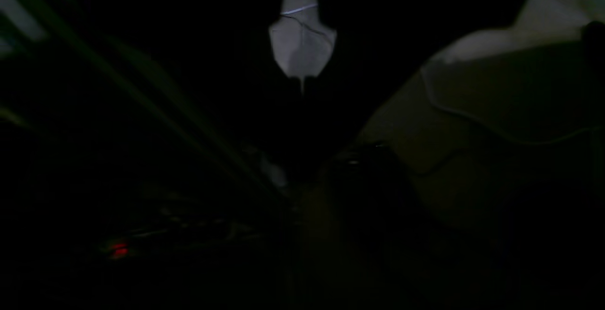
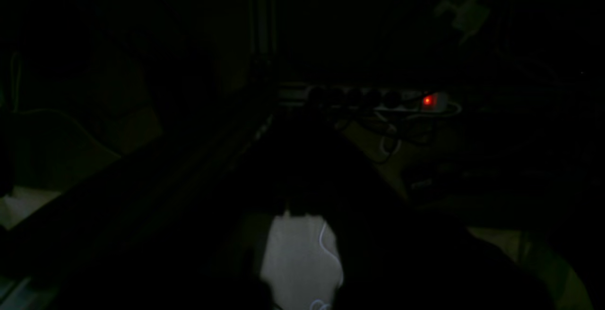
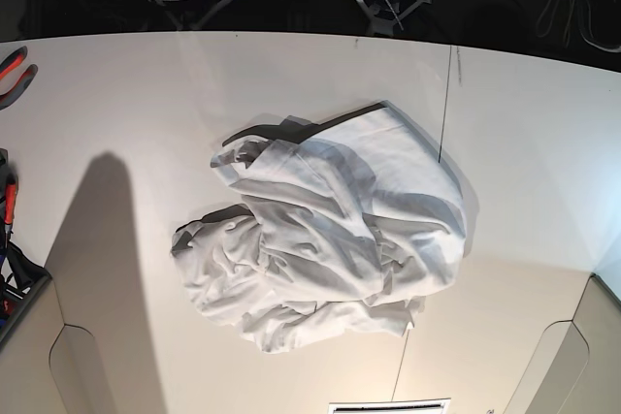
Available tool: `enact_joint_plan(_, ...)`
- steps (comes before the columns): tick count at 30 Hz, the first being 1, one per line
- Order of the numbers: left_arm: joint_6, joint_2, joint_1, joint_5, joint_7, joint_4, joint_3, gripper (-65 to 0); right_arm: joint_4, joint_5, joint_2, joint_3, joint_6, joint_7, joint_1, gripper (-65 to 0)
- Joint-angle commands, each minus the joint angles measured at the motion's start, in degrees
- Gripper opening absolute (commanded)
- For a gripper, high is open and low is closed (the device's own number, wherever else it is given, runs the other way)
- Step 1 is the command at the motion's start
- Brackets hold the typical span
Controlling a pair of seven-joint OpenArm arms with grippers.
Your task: Layout the t-shirt on the table in an organized manner, then fold the t-shirt properly
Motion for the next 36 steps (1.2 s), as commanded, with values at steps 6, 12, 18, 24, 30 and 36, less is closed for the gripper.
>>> enact_joint_plan(6,-0.61,-0.24,0.31,-0.24,-0.22,0.39,-0.09,-65.0,3.32,-0.13,1.18,0.13,0.39,0.87,-0.79,-65.0)
enact_joint_plan(12,-0.61,-2.75,5.99,-1.6,-0.46,6.21,-0.22,-65.0,9.75,-0.24,4.02,0.13,1.92,0.87,-4.9,-65.0)
enact_joint_plan(18,-0.66,-5.64,14.01,-3.21,-0.44,15.54,-7.32,-65.0,15.02,-0.31,7.76,0.13,1.88,0.87,-10.29,-65.0)
enact_joint_plan(24,-5.51,-7.21,21.44,-3.32,-0.42,23.87,-16.02,-65.0,23.26,-0.28,10.78,0.13,1.92,0.87,-17.33,-65.0)
enact_joint_plan(30,-12.31,-9.18,30.45,-7.17,-0.35,34.23,-20.46,-65.0,35.23,-0.09,12.26,0.13,2.1,0.94,-26.64,-65.0)
enact_joint_plan(36,-26.1,-10.99,39.52,-9.31,-0.24,48.04,-24.92,-65.0,51.95,-0.11,13.73,0.15,2.08,1.05,-36.96,-65.0)
